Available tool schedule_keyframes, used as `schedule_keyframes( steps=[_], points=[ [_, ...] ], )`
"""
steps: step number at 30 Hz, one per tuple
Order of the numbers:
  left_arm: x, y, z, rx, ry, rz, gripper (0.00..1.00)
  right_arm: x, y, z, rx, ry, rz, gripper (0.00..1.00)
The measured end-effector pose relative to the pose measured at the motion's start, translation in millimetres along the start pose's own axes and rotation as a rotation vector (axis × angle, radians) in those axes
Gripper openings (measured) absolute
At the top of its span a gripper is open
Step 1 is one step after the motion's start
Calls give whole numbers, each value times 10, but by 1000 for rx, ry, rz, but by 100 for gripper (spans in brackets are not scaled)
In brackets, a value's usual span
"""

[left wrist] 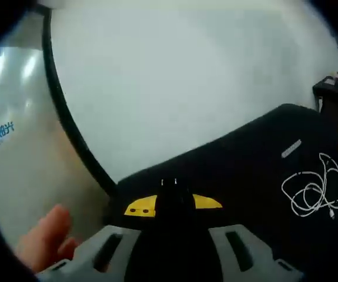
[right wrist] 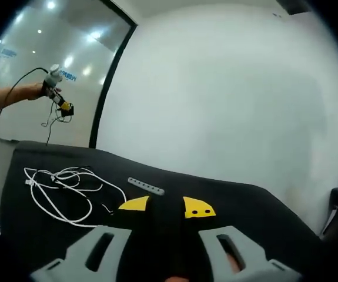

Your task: Grab the wires, straighten them and put them on the rack

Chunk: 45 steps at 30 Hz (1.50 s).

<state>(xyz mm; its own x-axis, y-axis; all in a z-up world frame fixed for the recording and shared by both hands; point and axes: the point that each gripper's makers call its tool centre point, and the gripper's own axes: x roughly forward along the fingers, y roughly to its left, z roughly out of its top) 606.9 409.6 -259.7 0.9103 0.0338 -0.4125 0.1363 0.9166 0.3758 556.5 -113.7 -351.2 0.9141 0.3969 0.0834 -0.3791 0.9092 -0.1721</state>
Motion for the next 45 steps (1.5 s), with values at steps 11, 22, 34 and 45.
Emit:
schedule_keyframes(
  steps=[11,22,34,45],
  points=[
    [426,-610,-843,-57,147,-114,16,12,24,-34,-11,17,12,18],
    [-81,-942,-49,-28,-367,-333,79,27,67,-2,-8,2,35,22],
    [-622,-2764,-500,474,-392,-804,13,15,36,13,-5,-5,17,22],
    [-506,-2971,-1008,570,-137,-999,17,3,31,56,25,-28,22,21]
  ],
)
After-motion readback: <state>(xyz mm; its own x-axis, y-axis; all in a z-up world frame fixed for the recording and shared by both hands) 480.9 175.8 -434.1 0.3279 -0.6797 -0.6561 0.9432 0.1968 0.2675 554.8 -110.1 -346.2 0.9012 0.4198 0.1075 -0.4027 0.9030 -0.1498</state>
